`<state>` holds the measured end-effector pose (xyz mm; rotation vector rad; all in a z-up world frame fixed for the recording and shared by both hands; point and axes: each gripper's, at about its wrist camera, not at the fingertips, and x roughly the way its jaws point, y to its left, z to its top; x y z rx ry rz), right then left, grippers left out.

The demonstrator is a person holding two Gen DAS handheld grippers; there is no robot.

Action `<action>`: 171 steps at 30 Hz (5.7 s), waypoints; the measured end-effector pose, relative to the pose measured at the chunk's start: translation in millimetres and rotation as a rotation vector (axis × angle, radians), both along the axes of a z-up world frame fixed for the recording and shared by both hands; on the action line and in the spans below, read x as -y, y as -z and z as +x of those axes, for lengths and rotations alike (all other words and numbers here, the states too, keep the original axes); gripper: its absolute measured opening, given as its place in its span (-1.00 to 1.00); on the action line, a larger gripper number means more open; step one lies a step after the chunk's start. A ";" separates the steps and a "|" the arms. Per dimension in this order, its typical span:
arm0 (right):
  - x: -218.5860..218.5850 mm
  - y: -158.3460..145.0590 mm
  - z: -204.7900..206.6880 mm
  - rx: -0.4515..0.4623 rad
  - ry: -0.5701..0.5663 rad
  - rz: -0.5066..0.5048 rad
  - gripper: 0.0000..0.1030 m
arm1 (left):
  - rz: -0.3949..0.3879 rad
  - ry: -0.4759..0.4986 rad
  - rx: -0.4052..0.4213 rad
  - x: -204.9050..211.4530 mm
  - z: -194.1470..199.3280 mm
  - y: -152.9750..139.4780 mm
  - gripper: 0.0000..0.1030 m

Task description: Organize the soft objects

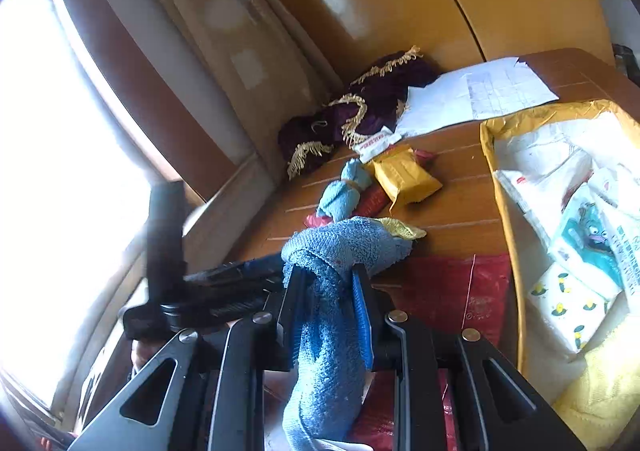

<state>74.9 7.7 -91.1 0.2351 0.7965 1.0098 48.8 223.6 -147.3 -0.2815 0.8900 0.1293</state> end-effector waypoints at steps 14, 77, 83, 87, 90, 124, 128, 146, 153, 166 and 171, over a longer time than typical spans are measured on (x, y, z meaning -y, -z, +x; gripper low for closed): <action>57.4 -55.0 4.1 0.101 0.025 0.125 -0.64 | -0.295 -0.060 0.274 14.7 -19.6 -86.2 -0.24; 40.7 -36.9 -56.8 0.050 0.116 -0.005 0.39 | -0.213 -0.174 0.344 63.7 -85.4 -81.2 0.44; 30.0 -27.6 -81.5 0.029 0.089 -0.054 0.46 | -0.189 -0.243 0.308 45.9 -112.6 -68.3 0.44; 26.6 -24.1 -90.1 0.029 0.090 -0.087 0.47 | -0.161 -0.282 0.285 35.3 -121.1 -58.0 0.44; 23.0 -19.2 -86.1 0.021 0.087 -0.104 0.47 | -0.161 -0.309 0.270 27.7 -124.6 -50.2 0.44; -5.2 -7.8 -100.8 0.095 0.017 -0.188 0.45 | -0.113 -0.371 0.184 12.3 -134.3 -26.0 0.44; 1.9 -9.6 -99.5 0.102 0.027 -0.180 0.43 | -0.106 -0.383 0.185 9.7 -136.7 -25.8 0.44; -17.4 9.4 -80.4 0.108 0.175 -0.309 0.18 | -0.070 -0.345 0.125 3.4 -141.8 0.5 0.34; -39.4 32.1 -69.0 0.144 0.225 -0.483 0.14 | -0.064 -0.325 0.117 6.7 -139.7 0.9 0.33; -43.0 40.7 -78.3 0.287 0.252 -0.608 -0.56 | 0.104 -0.289 0.046 27.5 -127.7 4.3 -0.53; -37.6 37.7 -83.4 0.267 0.207 -0.546 -0.81 | 0.070 -0.272 0.022 30.2 -131.4 2.6 -0.62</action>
